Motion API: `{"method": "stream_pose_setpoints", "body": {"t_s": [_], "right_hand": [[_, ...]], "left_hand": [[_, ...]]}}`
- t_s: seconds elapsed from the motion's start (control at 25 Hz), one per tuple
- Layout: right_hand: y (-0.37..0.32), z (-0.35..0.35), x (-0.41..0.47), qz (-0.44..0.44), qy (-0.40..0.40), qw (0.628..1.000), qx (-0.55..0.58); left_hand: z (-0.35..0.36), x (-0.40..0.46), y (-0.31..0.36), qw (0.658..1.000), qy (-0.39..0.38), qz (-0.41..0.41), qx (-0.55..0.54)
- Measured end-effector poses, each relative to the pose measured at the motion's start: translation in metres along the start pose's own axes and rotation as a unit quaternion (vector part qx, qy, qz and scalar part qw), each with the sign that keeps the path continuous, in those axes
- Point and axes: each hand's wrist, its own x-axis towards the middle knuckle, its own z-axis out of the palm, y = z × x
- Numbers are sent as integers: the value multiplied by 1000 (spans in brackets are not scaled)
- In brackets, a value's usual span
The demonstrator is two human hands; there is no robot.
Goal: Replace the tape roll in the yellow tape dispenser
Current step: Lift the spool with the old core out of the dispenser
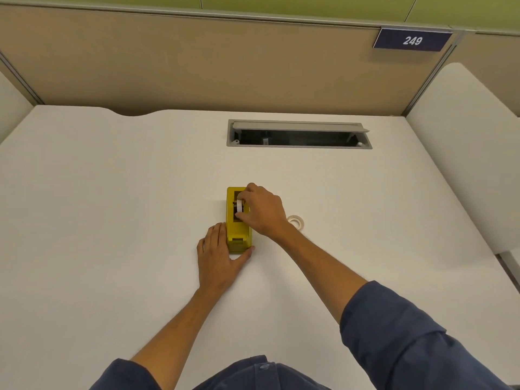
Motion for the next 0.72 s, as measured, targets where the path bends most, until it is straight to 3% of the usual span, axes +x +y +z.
{"method": "stream_pose_setpoints", "body": {"t_s": [0.72], "right_hand": [[0, 3, 4, -25, 22, 999, -20]], "left_hand": [[-2, -2, 2, 1000, -6, -6, 0]]}}
